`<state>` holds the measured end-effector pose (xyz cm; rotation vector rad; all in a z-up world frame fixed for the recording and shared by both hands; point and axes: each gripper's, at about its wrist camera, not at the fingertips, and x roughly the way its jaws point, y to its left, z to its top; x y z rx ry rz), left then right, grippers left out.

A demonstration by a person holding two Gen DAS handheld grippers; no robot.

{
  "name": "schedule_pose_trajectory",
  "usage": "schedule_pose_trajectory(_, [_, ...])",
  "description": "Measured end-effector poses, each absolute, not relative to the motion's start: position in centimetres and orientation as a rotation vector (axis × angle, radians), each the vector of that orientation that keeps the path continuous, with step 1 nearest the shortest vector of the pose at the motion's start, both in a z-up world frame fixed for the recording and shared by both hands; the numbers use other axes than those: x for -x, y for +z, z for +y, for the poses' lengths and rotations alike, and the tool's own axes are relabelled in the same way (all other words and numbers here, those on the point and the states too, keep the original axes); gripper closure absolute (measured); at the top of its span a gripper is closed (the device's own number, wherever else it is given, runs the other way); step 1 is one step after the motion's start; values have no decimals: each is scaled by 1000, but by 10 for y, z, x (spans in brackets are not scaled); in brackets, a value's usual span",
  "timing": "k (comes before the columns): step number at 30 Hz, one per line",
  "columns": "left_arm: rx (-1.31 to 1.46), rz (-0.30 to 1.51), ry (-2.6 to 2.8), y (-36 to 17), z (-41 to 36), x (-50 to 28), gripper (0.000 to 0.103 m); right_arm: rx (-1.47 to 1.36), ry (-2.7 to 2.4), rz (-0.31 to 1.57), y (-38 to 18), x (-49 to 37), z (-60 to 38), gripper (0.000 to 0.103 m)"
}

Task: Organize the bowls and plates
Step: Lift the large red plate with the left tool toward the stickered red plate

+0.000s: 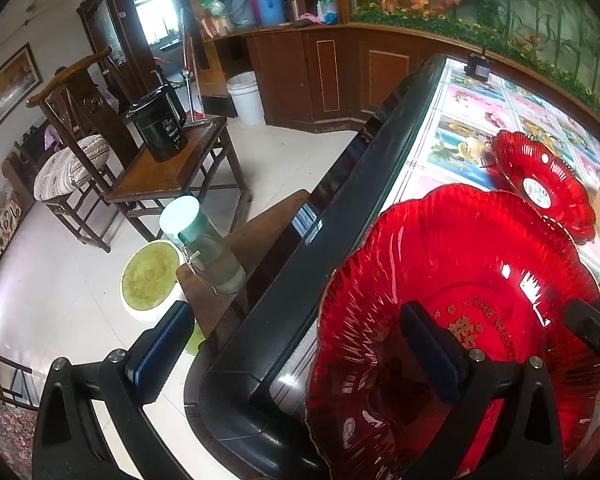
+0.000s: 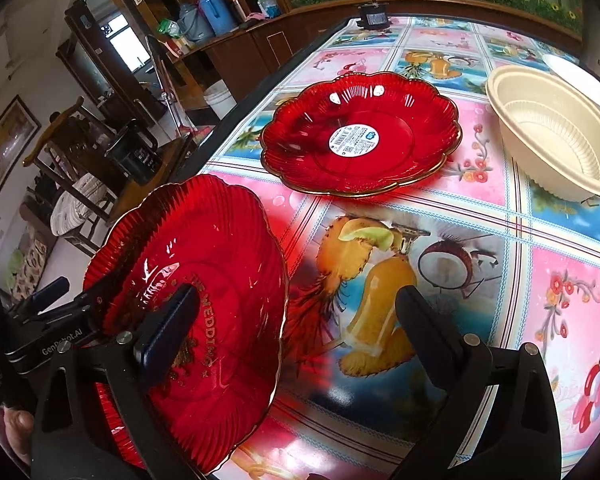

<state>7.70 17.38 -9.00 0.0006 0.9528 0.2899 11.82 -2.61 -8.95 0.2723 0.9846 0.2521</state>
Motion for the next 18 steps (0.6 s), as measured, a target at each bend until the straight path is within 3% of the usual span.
schedule_pose_trajectory(6, [49, 986, 246, -98, 176, -79, 2, -278, 243, 1001, -94, -118, -26, 14])
schedule_pose_trajectory(9, [75, 1014, 237, -104, 177, -81, 13, -277, 245, 1003, -94, -119, -26, 20])
schedule_pose_trajectory(11, [80, 1024, 244, -106, 178, -82, 18, -273, 241, 998, -94, -119, -26, 27])
schedule_pose_trajectory(15, [99, 1009, 239, -103, 178, -80, 27, -278, 242, 996, -95, -120, -28, 53])
schedule_pose_trajectory(16, [97, 1005, 236, -102, 178, -79, 31, -282, 242, 997, -96, -120, -29, 63])
schedule_pose_trajectory(18, [86, 991, 222, -99, 175, -78, 44, -295, 257, 999, -97, -121, -31, 69])
